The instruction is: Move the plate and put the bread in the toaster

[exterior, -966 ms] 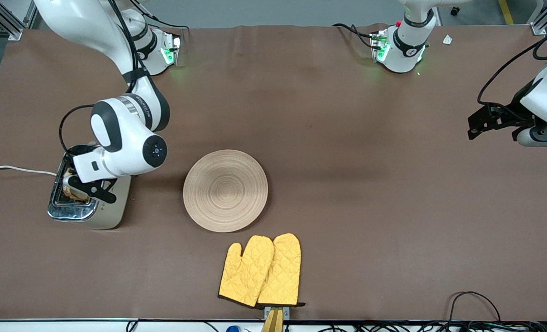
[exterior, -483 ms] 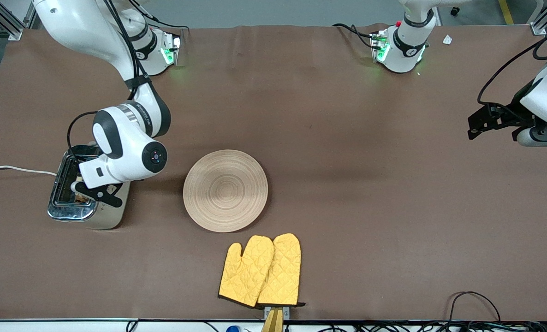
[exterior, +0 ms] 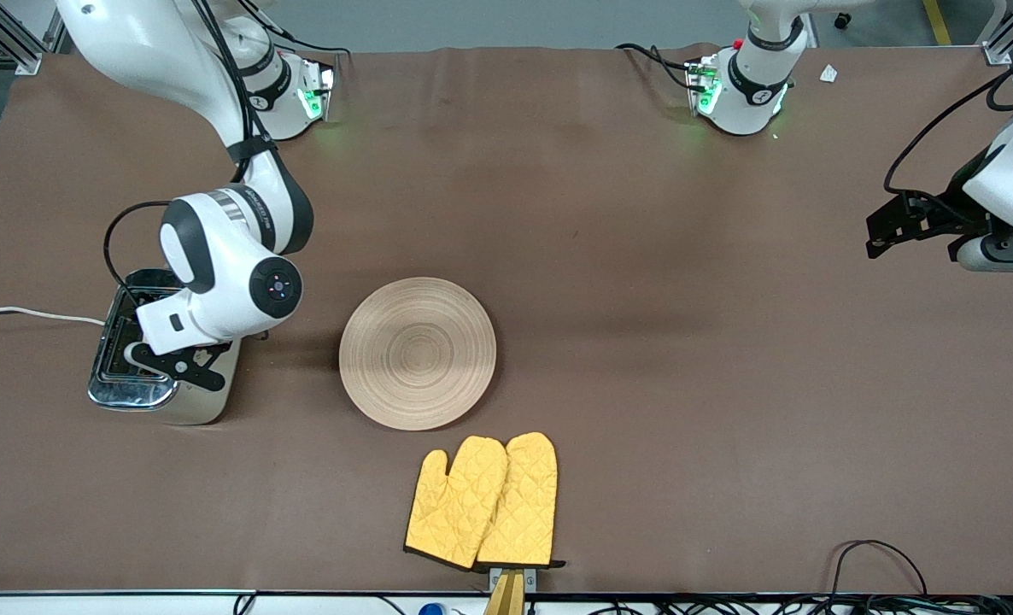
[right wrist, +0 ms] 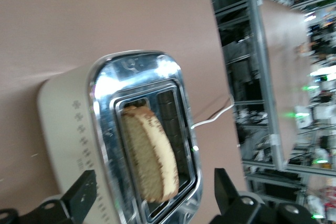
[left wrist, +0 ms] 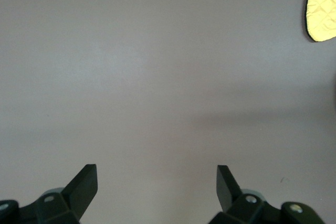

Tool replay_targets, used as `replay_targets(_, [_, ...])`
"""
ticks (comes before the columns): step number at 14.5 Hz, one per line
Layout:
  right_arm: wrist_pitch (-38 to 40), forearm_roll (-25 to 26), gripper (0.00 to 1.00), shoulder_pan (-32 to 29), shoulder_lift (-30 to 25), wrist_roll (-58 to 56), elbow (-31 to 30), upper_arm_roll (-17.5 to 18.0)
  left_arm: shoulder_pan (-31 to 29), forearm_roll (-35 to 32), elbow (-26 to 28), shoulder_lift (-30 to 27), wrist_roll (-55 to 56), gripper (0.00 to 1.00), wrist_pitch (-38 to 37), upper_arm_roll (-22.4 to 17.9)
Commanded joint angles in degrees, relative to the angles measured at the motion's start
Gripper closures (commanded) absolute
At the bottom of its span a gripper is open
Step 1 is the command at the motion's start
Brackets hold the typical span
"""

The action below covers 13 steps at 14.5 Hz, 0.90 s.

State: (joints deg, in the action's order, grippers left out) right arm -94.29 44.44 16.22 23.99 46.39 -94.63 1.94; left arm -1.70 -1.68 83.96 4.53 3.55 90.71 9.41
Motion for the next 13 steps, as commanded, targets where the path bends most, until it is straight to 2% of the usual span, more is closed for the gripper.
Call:
replay_targets(1, [0.77,-7.5,0.0,-0.84,-2.62,-7.24,3.99,0.43,-0.15,0.72,0.07,-1.54,1.89,0.0,-1.85,0.35])
replay_targets(5, [1.47,-21.73,0.0,-5.31,-7.45,-13.42,8.31,0.43,-0.15,0.36,0.42,-1.72,4.01,0.0,-1.85,1.84])
replay_targets(9, [4.98,-30.44,0.0,-6.38,-15.36,-18.17,7.61,0.35,-0.24,0.19,0.16,-1.63,3.92,0.0,-1.76,1.84])
replay_targets(13, [9.64,-33.09,0.0,-7.08,-20.81,-23.68,7.61,0.35,-0.33,0.1,-0.02,-1.54,3.57,0.0,-1.85,1.84])
